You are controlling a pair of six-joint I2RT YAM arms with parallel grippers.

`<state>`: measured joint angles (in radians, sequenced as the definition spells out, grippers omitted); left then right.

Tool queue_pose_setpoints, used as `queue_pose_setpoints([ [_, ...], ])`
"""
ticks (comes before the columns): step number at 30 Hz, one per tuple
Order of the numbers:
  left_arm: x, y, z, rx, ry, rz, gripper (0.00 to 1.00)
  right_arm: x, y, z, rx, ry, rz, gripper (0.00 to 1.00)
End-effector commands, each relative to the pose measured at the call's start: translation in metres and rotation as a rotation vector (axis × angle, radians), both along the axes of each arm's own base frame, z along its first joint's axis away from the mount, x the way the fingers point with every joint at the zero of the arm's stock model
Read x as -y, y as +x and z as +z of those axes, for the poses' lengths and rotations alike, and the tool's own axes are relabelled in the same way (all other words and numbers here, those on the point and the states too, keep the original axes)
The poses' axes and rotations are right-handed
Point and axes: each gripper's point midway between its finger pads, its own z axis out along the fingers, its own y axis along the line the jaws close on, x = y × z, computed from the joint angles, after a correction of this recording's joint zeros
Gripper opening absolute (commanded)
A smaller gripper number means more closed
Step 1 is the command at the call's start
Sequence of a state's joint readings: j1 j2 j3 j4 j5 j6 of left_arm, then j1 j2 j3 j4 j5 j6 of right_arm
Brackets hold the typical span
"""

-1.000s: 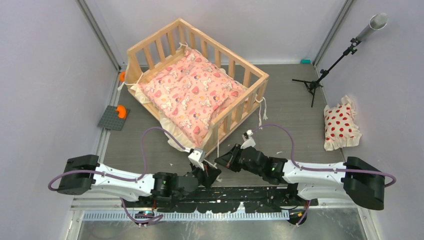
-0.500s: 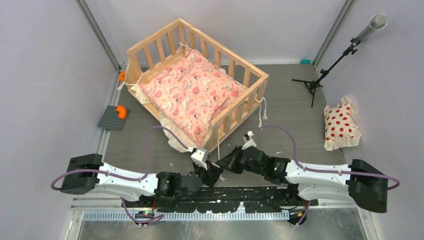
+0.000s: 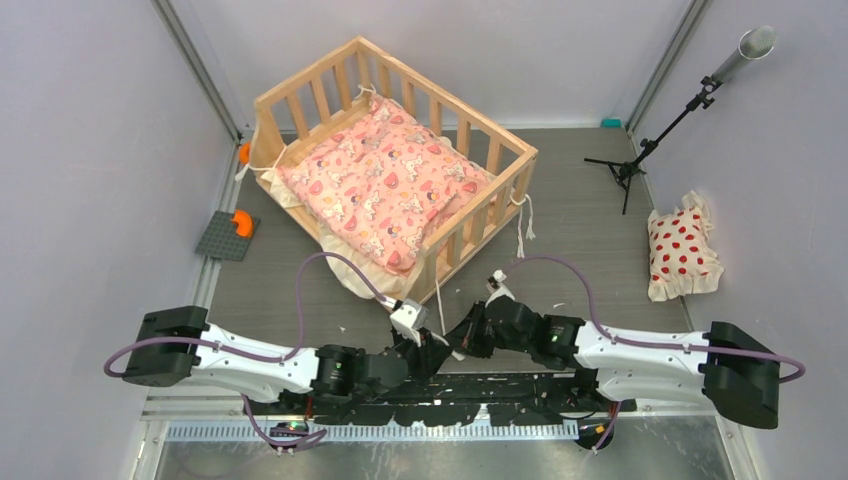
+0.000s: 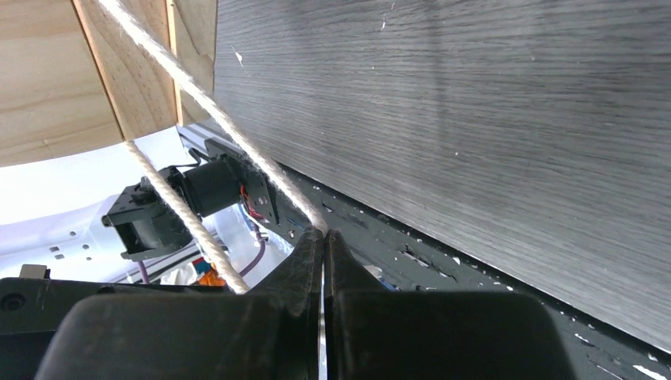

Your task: Set up the pet bed

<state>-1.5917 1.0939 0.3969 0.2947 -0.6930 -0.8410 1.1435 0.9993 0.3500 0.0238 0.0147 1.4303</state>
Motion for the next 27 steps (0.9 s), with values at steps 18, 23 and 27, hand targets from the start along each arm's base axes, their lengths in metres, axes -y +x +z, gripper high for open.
queue_pose_setpoints([
  [18,-0.011,0.011,0.018,0.013,-0.037,0.062,0.08,-0.008,0.013,0.007,0.028,0.039,-0.084,0.01],
  [23,-0.012,0.009,0.016,0.009,-0.036,0.050,0.01,-0.011,0.021,0.007,0.045,0.029,-0.112,0.01],
  [27,-0.010,0.005,0.013,0.009,-0.010,0.025,0.00,-0.006,0.031,0.012,0.078,0.023,-0.160,0.01],
])
